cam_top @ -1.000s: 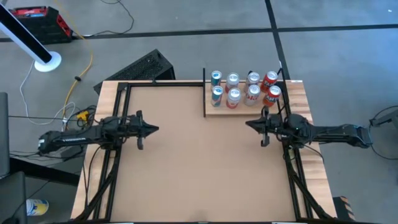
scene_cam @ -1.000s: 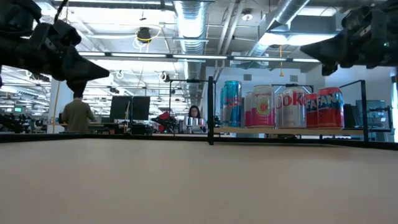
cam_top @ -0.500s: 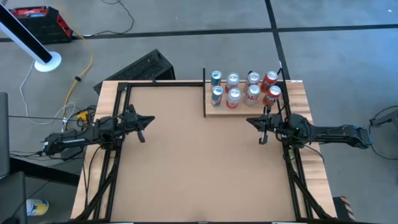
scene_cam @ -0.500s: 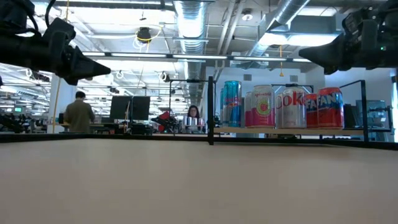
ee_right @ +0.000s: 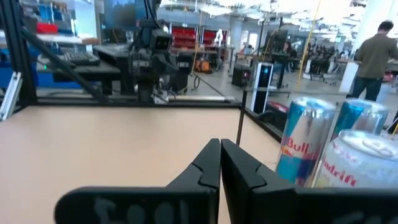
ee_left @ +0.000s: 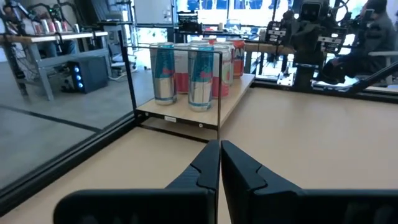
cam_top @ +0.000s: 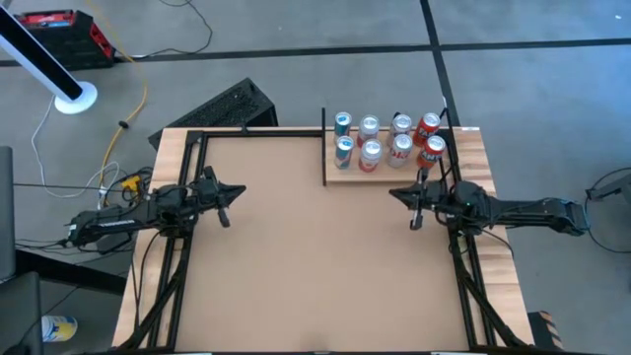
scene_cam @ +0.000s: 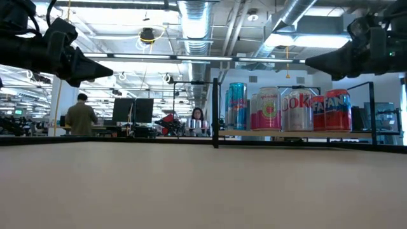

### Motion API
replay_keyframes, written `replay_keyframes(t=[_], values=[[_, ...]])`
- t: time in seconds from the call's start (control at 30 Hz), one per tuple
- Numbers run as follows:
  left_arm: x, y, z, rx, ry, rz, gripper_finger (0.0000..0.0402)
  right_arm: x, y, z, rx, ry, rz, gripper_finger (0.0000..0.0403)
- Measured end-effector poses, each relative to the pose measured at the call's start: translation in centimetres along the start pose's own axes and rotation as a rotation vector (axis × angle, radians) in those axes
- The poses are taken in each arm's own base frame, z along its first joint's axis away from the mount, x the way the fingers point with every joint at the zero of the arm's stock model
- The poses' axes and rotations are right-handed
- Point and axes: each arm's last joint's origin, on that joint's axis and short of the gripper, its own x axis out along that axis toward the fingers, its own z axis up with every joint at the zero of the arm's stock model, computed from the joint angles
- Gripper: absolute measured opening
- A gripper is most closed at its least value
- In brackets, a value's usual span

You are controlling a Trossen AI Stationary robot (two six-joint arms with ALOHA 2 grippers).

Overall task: Place canned beverage on shelf
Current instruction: Return to Home Position

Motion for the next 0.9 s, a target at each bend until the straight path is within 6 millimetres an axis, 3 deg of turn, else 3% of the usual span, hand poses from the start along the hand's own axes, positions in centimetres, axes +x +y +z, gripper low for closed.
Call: replay_keyframes(t=[0.9], values=[[0.0, 0.0, 0.0, 0.001, 0.002, -0.001, 0.0, -0.4, 0.2, -2.8, -0.026, 0.292, 0.026, 0.0038]])
